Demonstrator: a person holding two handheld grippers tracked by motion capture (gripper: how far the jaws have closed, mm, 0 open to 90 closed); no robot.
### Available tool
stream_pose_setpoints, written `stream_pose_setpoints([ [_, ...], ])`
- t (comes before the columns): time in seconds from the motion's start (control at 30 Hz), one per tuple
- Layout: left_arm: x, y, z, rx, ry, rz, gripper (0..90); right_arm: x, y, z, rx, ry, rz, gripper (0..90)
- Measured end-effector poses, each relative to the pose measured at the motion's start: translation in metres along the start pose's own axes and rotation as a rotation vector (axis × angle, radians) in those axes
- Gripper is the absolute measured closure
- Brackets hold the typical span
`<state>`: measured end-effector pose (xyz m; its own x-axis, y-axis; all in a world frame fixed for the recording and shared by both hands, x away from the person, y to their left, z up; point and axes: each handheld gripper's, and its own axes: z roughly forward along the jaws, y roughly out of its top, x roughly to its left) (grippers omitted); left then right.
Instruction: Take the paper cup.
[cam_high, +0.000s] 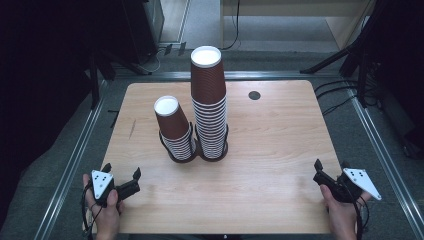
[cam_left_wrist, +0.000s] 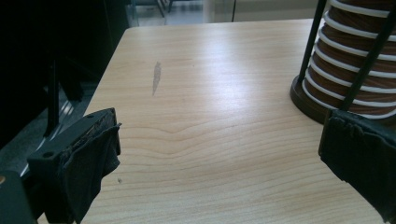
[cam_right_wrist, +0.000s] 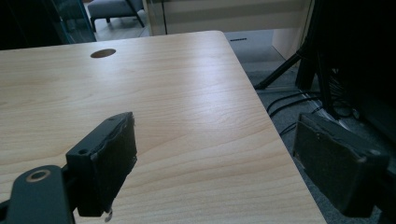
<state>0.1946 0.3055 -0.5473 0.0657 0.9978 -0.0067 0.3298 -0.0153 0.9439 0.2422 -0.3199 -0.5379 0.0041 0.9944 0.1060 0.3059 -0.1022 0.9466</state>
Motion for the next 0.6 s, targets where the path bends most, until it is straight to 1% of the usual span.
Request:
stream_pose_setpoints([
  [0.1, -0.002, 0.000, 0.001, 0.008, -0.002, 0.014, 0.0, 0.000, 0.001, -0.001, 0.000, 0.019, 0.004, 17.3],
  [0.13, -0.002, -0.001, 0.001, 0.007, -0.004, 0.016, 0.0, -0.001, 0.003, -0.001, 0.017, 0.055, 0.016, 17.3],
  [0.17, -0.002, -0.001, 0.001, 0.008, -0.006, 0.019, 0.0, 0.000, 0.004, -0.002, 0.023, 0.072, 0.022, 17.4],
  [0.2, -0.003, -0.001, 0.001, 0.005, -0.011, 0.021, 0.0, 0.000, 0.005, -0.003, 0.021, 0.079, 0.023, 17.5],
  [0.3, -0.003, -0.001, 0.000, -0.002, -0.018, 0.024, 0.0, 0.006, 0.012, -0.007, -0.003, 0.098, 0.008, 17.6],
  [0.33, -0.003, -0.001, 0.000, -0.004, -0.021, 0.023, 0.0, 0.009, 0.017, -0.009, -0.023, 0.106, 0.001, 17.6],
  [0.4, -0.003, -0.002, -0.001, -0.005, -0.020, 0.024, 0.0, 0.014, 0.023, -0.013, -0.043, 0.125, -0.002, 17.6],
  [0.43, -0.003, -0.002, -0.001, -0.005, -0.020, 0.024, 0.0, 0.014, 0.023, -0.013, -0.043, 0.125, -0.002, 17.6],
  [0.47, -0.003, -0.002, -0.002, -0.010, -0.007, 0.031, 0.0, 0.023, 0.031, -0.016, -0.056, 0.146, -0.024, 17.5],
  [0.5, -0.004, -0.002, -0.003, -0.016, 0.003, 0.031, 0.0, 0.026, 0.034, -0.017, -0.058, 0.155, -0.025, 17.5],
  [0.53, -0.004, -0.002, -0.003, -0.016, 0.003, 0.031, 0.0, 0.026, 0.034, -0.017, -0.058, 0.155, -0.025, 17.5],
  [0.57, -0.004, -0.002, -0.004, -0.020, 0.012, 0.037, 0.0, 0.036, 0.044, -0.020, -0.074, 0.190, -0.028, 17.5],
  [0.6, -0.004, -0.002, -0.004, -0.020, 0.012, 0.037, 0.0, 0.042, 0.049, -0.021, -0.081, 0.204, -0.035, 17.5],
])
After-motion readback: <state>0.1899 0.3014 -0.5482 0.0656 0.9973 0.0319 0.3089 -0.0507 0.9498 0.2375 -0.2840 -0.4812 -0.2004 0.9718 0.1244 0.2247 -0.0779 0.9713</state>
